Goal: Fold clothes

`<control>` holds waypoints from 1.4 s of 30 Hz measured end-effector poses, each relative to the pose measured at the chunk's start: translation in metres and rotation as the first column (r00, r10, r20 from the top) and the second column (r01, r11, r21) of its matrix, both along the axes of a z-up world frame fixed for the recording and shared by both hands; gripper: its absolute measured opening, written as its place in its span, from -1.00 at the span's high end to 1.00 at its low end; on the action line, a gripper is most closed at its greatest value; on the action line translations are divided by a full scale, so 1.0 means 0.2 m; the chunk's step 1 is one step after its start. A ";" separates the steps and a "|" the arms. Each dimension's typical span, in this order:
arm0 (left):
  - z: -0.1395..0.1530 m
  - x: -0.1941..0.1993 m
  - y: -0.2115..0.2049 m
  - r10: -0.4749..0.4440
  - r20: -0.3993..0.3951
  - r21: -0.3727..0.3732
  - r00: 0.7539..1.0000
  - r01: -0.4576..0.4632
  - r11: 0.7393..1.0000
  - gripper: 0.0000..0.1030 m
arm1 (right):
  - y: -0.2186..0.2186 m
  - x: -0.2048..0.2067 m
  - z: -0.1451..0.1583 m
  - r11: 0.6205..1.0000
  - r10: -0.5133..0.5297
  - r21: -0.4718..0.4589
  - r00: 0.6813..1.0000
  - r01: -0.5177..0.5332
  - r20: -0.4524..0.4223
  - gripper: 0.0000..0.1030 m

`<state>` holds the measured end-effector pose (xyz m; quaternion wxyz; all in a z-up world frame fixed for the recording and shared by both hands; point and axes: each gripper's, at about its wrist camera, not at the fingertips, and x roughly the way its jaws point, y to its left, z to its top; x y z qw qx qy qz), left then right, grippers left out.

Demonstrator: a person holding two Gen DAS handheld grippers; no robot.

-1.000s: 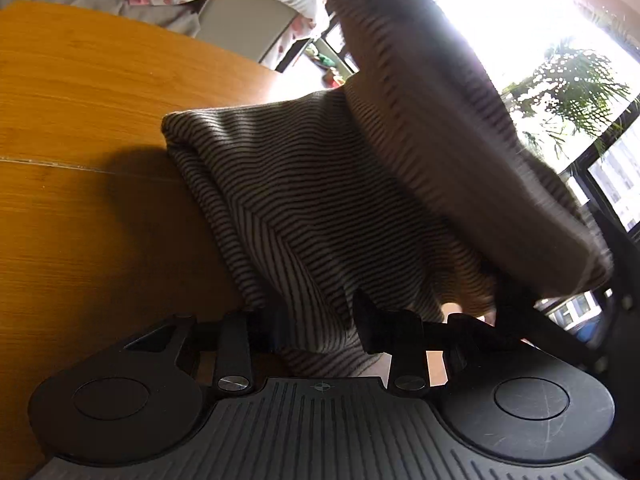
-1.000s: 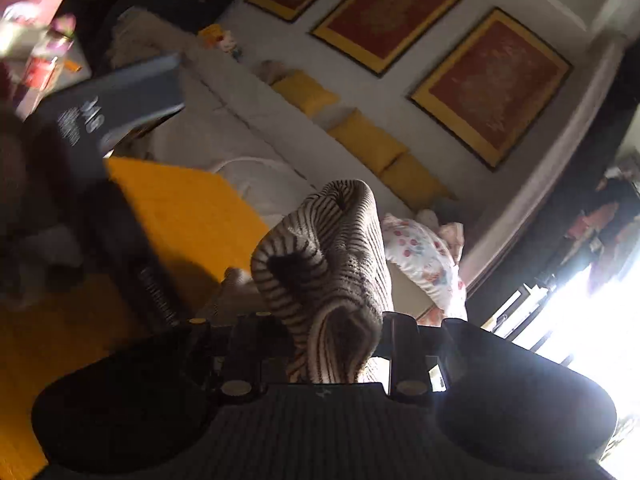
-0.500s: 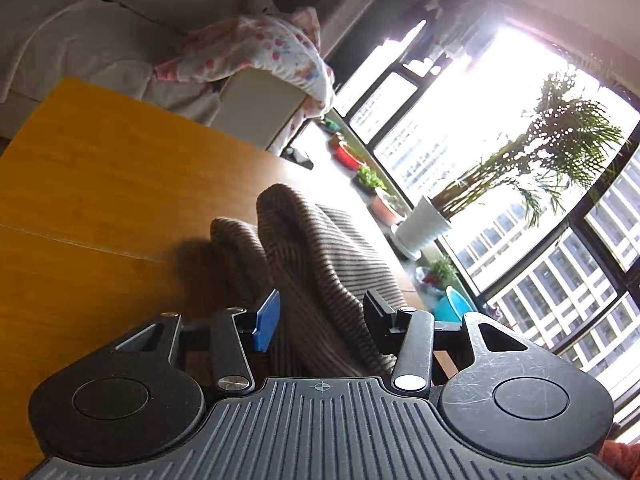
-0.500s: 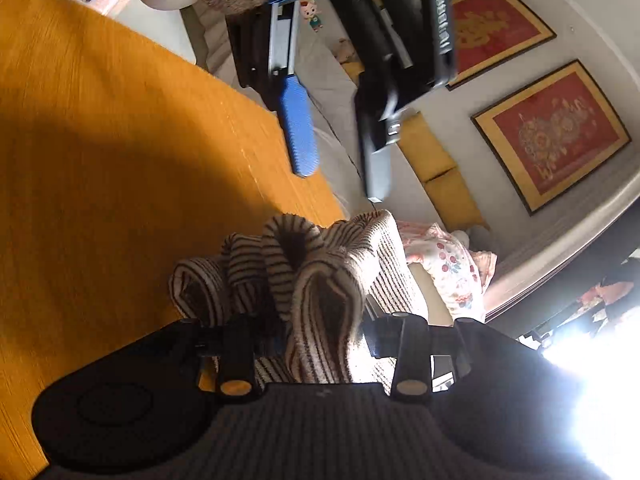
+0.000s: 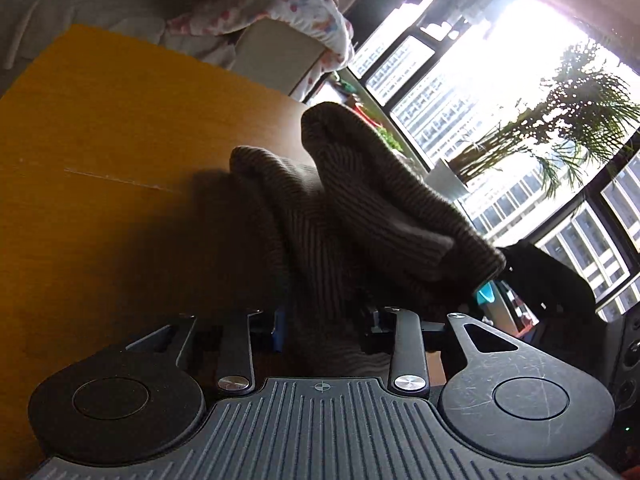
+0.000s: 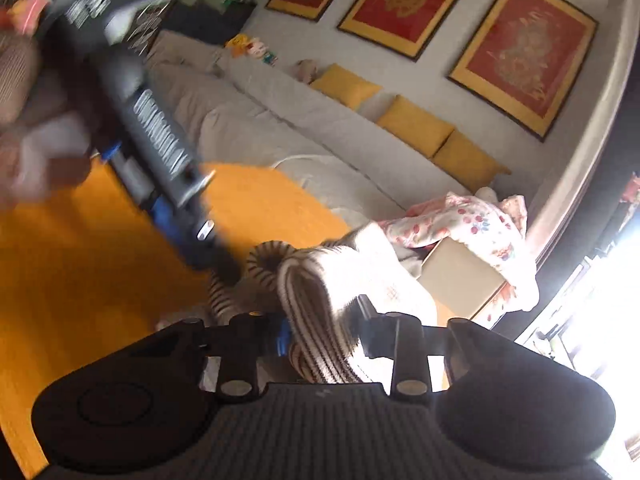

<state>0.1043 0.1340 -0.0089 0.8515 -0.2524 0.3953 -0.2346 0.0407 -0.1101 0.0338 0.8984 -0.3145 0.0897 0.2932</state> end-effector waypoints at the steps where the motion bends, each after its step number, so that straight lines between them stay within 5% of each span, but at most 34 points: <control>1: -0.03 0.03 -0.03 -0.016 -0.019 -0.013 1.000 0.016 1.000 0.50 | -0.01 0.00 0.04 1.000 0.018 -0.010 1.000 -0.017 0.023 0.52; 7: -0.08 0.08 -0.10 -0.055 -0.032 -0.047 0.998 0.053 0.997 0.50 | 0.06 -0.08 0.05 0.968 0.175 -0.188 0.984 -0.164 0.044 0.54; 10: -0.03 0.02 -0.03 -0.043 -0.014 0.000 0.999 0.043 0.999 0.39 | 0.09 -0.05 -0.04 0.953 0.188 -0.242 0.982 -0.182 0.002 0.53; 14: 0.05 -0.05 0.08 0.005 0.022 0.085 1.000 -0.006 0.996 0.28 | 0.15 -0.12 -0.16 0.927 0.224 -0.319 0.973 -0.196 0.053 0.46; 19: 0.17 -0.08 0.23 0.096 0.085 -0.012 0.992 -0.095 0.995 -0.12 | 0.19 -0.15 -0.20 0.926 0.228 -0.322 0.972 -0.198 0.057 0.42; 21: 0.19 -0.05 0.17 0.083 0.097 0.005 0.992 -0.084 0.996 -0.12 | 0.19 -0.14 -0.18 0.932 0.221 -0.302 0.975 -0.199 0.038 0.33; 24: 0.14 0.00 0.04 0.049 0.075 0.128 0.996 -0.058 0.990 0.01 | 0.16 -0.12 -0.11 0.949 0.210 -0.234 0.977 -0.209 -0.024 -0.08; 28: 0.09 -0.03 -0.02 0.031 0.075 0.193 0.997 -0.045 0.980 0.02 | 0.03 -0.08 0.03 0.980 0.174 -0.066 0.972 -0.187 -0.160 -0.08; 29: 0.09 -0.05 -0.02 0.031 0.077 0.187 0.997 -0.045 0.981 0.04 | 0.00 -0.07 0.06 0.985 0.165 -0.019 0.967 -0.172 -0.193 0.00; 32: 0.09 -0.06 -0.02 0.021 0.084 0.187 0.996 -0.037 0.982 0.09 | -0.09 0.00 0.16 0.986 0.136 0.135 0.945 -0.099 -0.296 0.81; 37: 0.06 -0.04 -0.04 0.016 0.074 0.162 0.997 -0.028 0.986 0.23 | -0.12 0.17 0.45 0.912 0.175 0.409 0.929 -0.028 -0.326 0.85; 40: 0.04 -0.03 -0.04 0.024 0.069 0.143 0.997 -0.034 0.989 0.23 | -0.04 0.25 0.51 0.856 0.292 0.512 0.881 -0.068 -0.372 0.85; 42: 0.02 -0.04 -0.03 0.032 0.068 0.129 0.997 -0.040 0.991 0.23 | 0.00 0.29 0.44 0.863 0.309 0.501 0.849 -0.062 -0.429 0.85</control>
